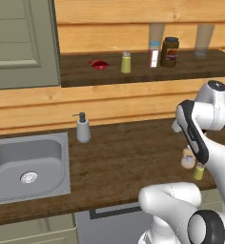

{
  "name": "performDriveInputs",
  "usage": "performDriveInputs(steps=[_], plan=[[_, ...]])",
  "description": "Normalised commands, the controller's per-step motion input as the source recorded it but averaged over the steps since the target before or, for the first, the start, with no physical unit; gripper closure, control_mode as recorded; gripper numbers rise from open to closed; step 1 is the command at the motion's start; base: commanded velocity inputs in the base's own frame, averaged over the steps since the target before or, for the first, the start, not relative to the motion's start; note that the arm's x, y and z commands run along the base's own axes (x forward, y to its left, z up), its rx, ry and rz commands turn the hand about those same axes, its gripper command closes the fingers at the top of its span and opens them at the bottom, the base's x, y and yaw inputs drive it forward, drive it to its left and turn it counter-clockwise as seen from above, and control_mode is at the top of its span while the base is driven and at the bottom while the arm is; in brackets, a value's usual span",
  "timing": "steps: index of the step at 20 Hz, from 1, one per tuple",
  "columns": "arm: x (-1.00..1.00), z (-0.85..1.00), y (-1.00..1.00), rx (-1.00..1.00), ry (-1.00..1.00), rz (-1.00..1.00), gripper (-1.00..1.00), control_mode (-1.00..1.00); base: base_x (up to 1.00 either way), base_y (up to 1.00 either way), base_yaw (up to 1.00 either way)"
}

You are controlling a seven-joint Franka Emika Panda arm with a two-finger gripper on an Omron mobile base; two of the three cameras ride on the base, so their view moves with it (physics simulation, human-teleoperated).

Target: Put the shaker and condiment bottle from the counter next to their counterparts in the cabinet.

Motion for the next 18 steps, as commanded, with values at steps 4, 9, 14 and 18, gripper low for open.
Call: performDriveInputs(steps=[4, 9, 14, 18], plan=[[-0.34, -0.77, -0.32, -0.10, 0.25, -0.02, -1.00, -1.00, 0.00, 0.00, 0.00], [-0.07, -0.32, -0.05, -0.04, 0.11, 0.00, -1.00, -1.00, 0.00, 0.00, 0.00], [0.27, -0.07, -0.49, 0.00, 0.00, 0.00, -1.00, -1.00, 0.00, 0.00, 0.00], [0.12, 0.00, -0.27, 0.00, -0.02, 0.01, -1.00, -1.00, 0.00, 0.00, 0.00]])
